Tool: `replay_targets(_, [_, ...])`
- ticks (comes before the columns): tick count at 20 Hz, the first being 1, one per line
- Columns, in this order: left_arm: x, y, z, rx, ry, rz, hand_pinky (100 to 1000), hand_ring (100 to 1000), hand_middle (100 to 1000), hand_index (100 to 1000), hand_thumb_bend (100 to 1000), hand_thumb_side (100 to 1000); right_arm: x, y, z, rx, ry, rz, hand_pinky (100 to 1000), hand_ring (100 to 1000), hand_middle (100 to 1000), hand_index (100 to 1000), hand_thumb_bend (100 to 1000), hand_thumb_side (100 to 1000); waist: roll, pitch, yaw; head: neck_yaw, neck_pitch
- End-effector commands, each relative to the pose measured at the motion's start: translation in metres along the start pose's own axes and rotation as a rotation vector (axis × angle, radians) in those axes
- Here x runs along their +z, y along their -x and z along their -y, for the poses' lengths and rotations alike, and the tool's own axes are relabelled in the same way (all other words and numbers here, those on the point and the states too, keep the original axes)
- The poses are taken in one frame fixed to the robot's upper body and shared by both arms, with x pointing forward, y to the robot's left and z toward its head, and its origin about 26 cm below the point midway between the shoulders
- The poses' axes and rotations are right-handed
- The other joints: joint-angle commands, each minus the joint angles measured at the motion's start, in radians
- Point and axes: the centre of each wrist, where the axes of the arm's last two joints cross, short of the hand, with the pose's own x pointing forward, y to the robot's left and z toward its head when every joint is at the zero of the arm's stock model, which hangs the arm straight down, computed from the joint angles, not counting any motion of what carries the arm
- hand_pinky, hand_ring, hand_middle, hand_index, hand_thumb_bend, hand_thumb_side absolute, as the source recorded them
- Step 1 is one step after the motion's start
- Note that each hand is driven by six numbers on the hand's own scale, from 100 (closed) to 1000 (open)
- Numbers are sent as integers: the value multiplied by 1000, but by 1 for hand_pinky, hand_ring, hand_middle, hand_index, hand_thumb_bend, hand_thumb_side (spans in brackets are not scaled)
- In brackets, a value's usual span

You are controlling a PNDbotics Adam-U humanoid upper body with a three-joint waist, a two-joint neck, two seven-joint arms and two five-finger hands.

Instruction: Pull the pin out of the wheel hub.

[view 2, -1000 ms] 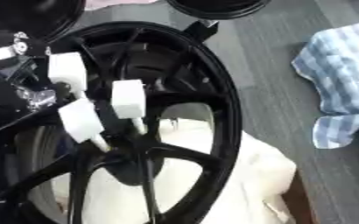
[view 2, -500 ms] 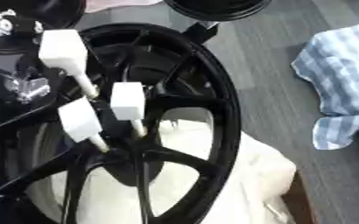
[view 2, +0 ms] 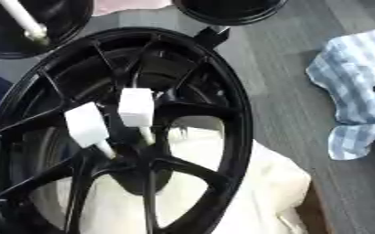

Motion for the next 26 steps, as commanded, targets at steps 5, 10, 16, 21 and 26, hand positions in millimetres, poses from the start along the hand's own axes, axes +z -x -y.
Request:
replay_targets(5, [35,58,-60,27,-253,-189,850,478,207,441,100,546,10,-10,13,56,72,22,858,698,641,559,129,418,-22,-34,64,-70,4])
replay_targets(10, [77,114,-72,125,-429,-379,855,487,216,463,100,532,12,-11,14,53,90,35,858,699,642,560,128,415,-40,-29,91,-108,-9])
replay_targets(16, [113,147,-16,292,-423,-427,862,502,245,506,100,580,10,-11,11,37,87,51,858,699,643,560,126,417,-61,-19,85,-112,-27])
replay_targets(21, [150,155,29,440,-396,-443,907,615,444,718,100,783,7,-10,6,18,64,57,858,700,644,561,123,421,-74,-13,62,-85,-35])
replay_targets(26, [186,165,47,388,-447,-574,987,824,719,936,118,921,6,-7,4,9,53,58,858,700,645,561,116,421,-81,-7,41,-68,-40])
